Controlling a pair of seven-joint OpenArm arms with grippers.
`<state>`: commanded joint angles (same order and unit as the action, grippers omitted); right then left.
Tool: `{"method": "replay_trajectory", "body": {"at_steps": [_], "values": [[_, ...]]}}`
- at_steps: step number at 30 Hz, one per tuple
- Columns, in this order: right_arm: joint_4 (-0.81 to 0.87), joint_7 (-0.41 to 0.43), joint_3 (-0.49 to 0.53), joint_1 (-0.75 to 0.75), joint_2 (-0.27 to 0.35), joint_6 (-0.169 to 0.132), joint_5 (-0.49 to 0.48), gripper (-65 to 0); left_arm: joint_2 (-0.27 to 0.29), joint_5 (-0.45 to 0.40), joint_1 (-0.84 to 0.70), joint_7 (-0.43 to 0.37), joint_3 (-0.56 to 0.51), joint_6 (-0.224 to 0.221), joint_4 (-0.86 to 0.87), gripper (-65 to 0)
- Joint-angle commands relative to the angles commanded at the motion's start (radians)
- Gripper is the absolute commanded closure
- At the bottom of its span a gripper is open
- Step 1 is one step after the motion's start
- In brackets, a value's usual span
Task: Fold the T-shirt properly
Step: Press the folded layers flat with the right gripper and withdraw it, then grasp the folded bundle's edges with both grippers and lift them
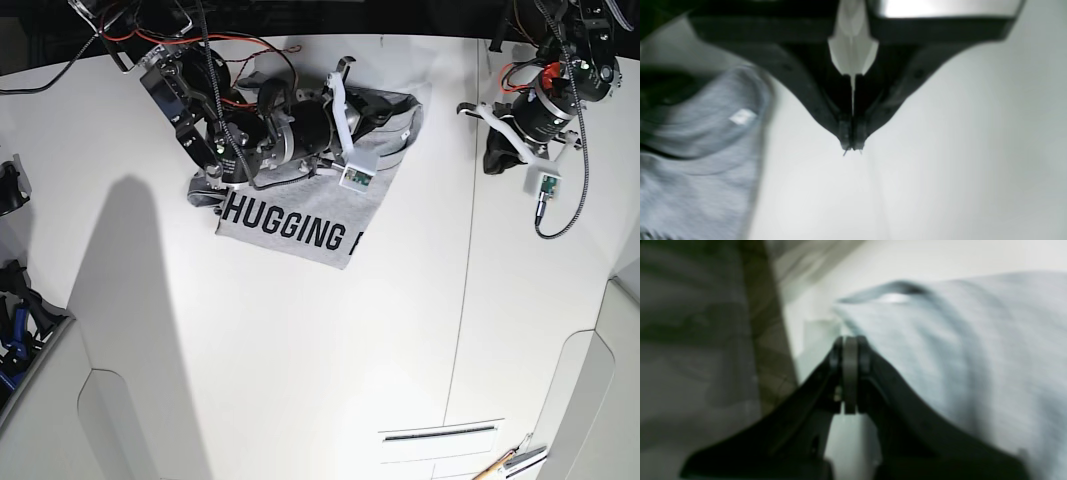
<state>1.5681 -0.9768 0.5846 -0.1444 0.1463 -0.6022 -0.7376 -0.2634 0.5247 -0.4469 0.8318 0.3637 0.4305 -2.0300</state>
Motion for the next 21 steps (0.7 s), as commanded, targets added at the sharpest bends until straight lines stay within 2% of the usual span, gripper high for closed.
{"method": "replay_trajectory", "body": {"at_steps": [2,5,11,13,16,21], "values": [[0.042,-0.001,-0.022,0.004,0.004,0.000,0.011,0.0,0.000,0.033,0.000,0.008,0.042,0.010,0.000,-0.5],[0.108,-0.010,-0.129,0.004,0.009,0.004,0.031,0.0,0.000,0.100,-0.001,0.032,0.056,0.060,0.000,-0.5],[0.130,-0.087,-0.381,0.026,0.015,0.000,0.035,0.0,0.000,0.159,-0.008,0.048,0.054,0.064,0.000,-0.5],[0.130,-0.086,-0.403,0.060,0.050,0.000,0.023,0.0,0.001,0.186,-0.008,0.052,0.053,0.065,0.000,-0.4],[0.130,-0.082,-0.396,0.140,0.121,-0.001,-0.024,0.0,0.003,0.222,-0.008,0.068,0.045,0.092,0.000,-0.4],[0.130,-0.017,-0.398,0.222,0.205,-0.004,-0.041,0.0,0.003,0.219,-0.011,0.092,-0.071,0.097,0.000,0.0]]}}
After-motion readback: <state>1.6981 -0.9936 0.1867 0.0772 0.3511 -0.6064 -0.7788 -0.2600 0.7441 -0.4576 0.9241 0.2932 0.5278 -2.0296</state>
